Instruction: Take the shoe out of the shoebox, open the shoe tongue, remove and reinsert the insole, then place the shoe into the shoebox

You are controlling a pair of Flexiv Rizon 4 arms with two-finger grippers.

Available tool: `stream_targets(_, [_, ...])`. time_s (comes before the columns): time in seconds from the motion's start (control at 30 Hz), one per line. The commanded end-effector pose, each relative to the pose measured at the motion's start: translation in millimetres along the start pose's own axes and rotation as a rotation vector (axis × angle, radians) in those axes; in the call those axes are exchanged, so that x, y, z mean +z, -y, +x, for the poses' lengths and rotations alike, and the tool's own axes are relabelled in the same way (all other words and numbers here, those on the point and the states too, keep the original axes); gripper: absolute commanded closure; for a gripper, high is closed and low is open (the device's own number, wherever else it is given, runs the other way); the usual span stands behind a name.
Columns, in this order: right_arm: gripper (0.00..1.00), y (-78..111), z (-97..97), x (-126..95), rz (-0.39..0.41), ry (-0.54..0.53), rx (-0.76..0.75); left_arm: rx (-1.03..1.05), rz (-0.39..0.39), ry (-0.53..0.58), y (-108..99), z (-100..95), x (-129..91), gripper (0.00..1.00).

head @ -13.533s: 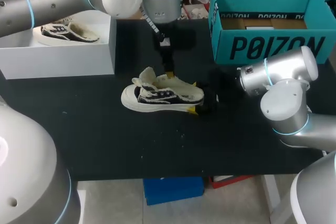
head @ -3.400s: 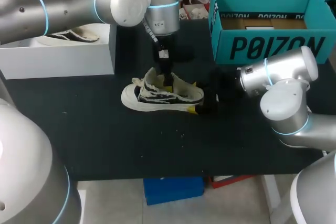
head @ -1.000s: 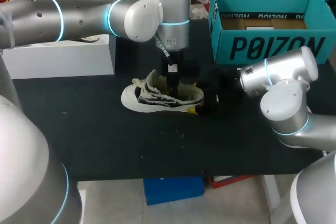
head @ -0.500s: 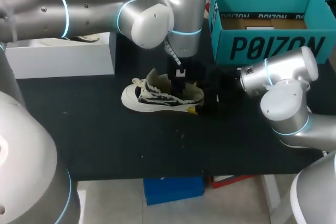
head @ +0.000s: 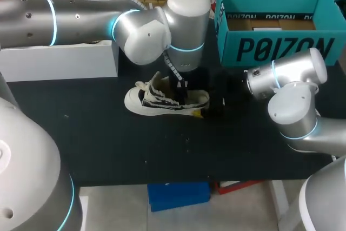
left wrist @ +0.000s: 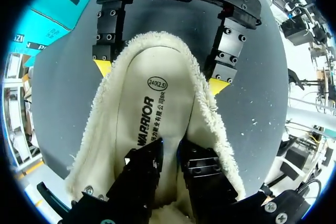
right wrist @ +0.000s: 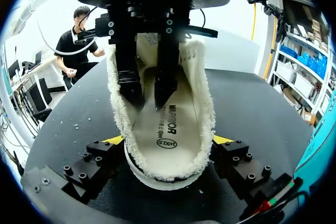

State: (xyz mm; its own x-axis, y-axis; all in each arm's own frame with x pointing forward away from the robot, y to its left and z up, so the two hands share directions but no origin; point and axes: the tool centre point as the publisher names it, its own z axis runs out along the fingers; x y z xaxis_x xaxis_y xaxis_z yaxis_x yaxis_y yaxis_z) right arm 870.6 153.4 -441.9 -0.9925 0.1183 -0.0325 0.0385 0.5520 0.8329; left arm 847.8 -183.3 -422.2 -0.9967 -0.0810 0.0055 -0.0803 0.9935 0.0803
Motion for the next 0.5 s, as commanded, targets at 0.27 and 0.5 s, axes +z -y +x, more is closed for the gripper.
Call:
stream_targets(0.27, [1.00,0.5,-1.6,-0.9,0.005,0.001,0.003,-0.040,-0.059,0.152,-15.5,8.2,75.8,0.77])
stream_targets(0.5, [1.00,0.5,-1.6,-0.9,0.005,0.001,0.003,-0.077,-0.075,0.272,-24.5,-2.9,85.6,0.78])
